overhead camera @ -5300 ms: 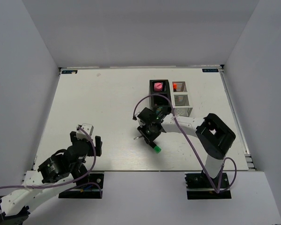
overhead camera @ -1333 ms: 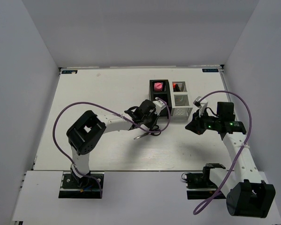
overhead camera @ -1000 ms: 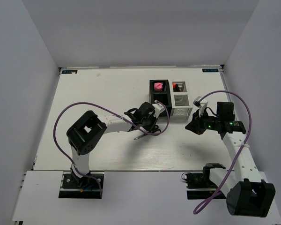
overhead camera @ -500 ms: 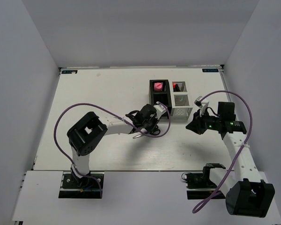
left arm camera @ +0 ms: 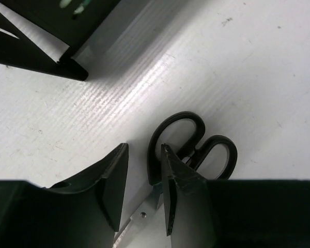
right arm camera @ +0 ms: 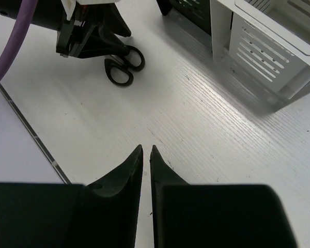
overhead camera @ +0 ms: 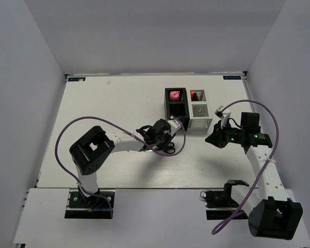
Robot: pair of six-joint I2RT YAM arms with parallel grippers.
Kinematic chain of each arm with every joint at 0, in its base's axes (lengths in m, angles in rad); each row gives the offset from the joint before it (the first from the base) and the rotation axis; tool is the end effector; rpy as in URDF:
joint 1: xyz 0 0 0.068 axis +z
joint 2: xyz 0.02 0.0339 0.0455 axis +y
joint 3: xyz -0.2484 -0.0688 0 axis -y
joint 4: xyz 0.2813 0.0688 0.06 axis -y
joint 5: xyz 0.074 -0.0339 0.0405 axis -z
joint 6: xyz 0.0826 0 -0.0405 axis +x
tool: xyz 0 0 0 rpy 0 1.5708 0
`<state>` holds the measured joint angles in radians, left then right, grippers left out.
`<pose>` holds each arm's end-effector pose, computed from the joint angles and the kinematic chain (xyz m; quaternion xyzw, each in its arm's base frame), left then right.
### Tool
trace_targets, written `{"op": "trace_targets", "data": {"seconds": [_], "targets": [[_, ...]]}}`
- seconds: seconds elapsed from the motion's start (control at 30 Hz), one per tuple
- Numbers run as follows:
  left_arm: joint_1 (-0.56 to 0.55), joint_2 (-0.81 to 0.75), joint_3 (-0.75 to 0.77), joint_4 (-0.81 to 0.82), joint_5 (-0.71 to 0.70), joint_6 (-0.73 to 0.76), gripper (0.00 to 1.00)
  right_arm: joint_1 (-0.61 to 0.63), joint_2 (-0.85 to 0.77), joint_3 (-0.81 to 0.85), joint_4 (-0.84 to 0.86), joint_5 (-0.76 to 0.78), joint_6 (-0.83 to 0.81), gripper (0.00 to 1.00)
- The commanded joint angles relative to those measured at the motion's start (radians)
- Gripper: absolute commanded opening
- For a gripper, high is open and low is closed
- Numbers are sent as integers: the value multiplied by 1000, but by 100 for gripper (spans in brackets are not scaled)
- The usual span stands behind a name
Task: Sort the stationery into containers
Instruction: Move the scissors to the center of the board, then pick up the scissors from the center of the board.
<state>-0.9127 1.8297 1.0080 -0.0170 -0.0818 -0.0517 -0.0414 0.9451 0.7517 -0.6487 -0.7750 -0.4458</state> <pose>0.2644 -0.3310 0.0722 0.3761 0.8539 -0.1320 0.3346 0.2529 0.0474 0.2204 -0.3056 0.8204 0.2631 0.4053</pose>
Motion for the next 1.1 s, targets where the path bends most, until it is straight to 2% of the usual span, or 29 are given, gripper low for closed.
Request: {"op": "trace_targets", "data": {"seconds": [0.0, 0.27, 0.37, 0.4, 0.47, 0.6, 0.63, 0.67, 0.7, 0.77, 0.8, 0.83, 0.87, 0.9, 1.0, 1.07], "targets": [[-12, -56, 18, -47, -24, 27, 43, -6, -6, 24, -2, -29, -11, 13], [-9, -3, 12, -77, 11, 16, 43, -21, -11, 24, -5, -40, -8, 15], [-5, 22, 3, -86, 30, 4, 29, -28, -14, 26, -8, -43, -11, 15], [-5, 22, 0, -86, 39, -3, 15, -29, -17, 26, -8, -44, -10, 15], [-6, 19, -9, -84, 56, -17, 2, -32, -20, 26, -9, -47, -8, 15], [-11, -53, -40, -70, 80, -54, 0, -37, -17, 26, -11, -58, -13, 16], [-17, -94, -33, -70, 80, -63, 0, -37, -19, 25, -11, -58, -13, 21], [-20, -119, -25, -86, 80, -66, 0, -35, -17, 23, -12, -63, -14, 32], [-20, -154, -11, -95, 80, -68, 0, -35, -16, 23, -11, -66, -16, 53], [-21, -213, 75, -135, 105, -62, 0, -35, -11, 26, -17, -75, -21, 56], [-18, -249, 101, -144, 114, -60, 0, -35, -9, 28, -22, -79, -21, 52], [-17, -254, 188, -149, 122, -60, 0, -35, -9, 28, -25, -81, -27, 42], [-11, -260, 219, -153, 132, -80, 0, -35, -8, 29, -29, -81, -30, 27], [17, -264, 283, -155, 151, -92, 0, -38, -6, 29, -29, -79, -30, 0], [67, -244, 415, -102, 261, -175, 0, -38, -14, 26, -23, -66, -19, 0], [95, -198, 509, -52, 298, -237, 0, -44, -31, 14, 24, 9, 57, 47]]}}
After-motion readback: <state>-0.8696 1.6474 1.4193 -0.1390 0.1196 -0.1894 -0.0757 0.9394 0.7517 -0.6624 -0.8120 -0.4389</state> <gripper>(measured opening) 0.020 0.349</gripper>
